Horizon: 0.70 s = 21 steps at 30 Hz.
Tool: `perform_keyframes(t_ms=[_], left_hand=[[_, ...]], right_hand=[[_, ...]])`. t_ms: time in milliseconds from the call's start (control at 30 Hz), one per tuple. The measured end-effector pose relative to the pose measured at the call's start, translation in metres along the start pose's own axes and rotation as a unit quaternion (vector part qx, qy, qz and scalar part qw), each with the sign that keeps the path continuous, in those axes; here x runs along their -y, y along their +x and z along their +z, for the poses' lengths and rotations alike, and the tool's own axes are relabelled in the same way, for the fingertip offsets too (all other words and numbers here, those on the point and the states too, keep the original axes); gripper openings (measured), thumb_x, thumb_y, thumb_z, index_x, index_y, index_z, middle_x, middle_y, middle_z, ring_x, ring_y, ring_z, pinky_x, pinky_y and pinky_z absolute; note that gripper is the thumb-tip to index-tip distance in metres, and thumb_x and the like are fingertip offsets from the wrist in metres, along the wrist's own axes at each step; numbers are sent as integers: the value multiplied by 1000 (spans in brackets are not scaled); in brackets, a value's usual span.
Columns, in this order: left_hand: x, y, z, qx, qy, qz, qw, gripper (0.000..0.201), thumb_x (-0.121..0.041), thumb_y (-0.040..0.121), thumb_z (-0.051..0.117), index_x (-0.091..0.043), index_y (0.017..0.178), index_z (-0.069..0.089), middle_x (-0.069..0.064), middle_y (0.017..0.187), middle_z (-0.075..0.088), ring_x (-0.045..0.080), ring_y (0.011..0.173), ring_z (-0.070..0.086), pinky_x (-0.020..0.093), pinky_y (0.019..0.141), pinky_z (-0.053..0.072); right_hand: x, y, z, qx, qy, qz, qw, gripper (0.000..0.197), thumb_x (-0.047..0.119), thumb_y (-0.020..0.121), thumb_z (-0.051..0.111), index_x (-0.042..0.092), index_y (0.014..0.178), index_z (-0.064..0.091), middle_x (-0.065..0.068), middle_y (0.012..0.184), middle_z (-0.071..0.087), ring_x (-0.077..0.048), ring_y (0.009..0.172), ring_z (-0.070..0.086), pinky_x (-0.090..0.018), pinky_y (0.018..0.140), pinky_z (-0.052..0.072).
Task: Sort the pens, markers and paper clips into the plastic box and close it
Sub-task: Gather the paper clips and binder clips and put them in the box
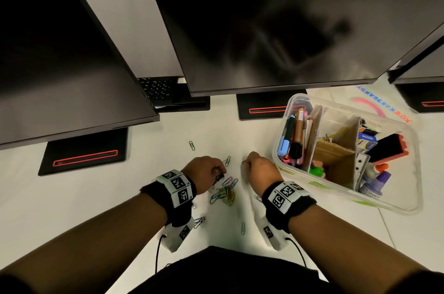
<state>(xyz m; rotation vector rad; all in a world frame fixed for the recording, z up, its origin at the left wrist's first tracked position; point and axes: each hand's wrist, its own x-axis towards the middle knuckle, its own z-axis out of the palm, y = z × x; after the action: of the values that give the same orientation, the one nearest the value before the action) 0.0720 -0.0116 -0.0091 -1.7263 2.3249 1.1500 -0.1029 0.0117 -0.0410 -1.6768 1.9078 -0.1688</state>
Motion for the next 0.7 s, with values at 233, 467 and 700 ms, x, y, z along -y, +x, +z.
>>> perform_keyframes(t_ms=[233,467,700], left_hand=[[0,3,-6,2,-6,-3,1000,30,-9,96,40,-15,111,65,6,117,64,22,102,60,17,79,38],[9,-5,5,20,-15,-17,1000,30,-8,95,41,-16,108,67,5,119,64,19,106,60,16,82,39],[16,-13,0,3,-9,-26,1000,32,-7,95,40,-16,109,67,5,119,64,20,103,60,16,79,38]], right_hand=[[-15,-10,1,65,12,70,995,41,10,94,37,7,134,32,-19,110,63,-31,100,62,-28,74,41],[-17,-17,2,54,33,1,998,7,16,90,53,12,91,47,-12,80,61,-27,73,57,-28,62,40],[-4,-12,5,36,50,52,997,34,38,96,41,7,105,51,-14,94,66,-31,88,61,-28,69,40]])
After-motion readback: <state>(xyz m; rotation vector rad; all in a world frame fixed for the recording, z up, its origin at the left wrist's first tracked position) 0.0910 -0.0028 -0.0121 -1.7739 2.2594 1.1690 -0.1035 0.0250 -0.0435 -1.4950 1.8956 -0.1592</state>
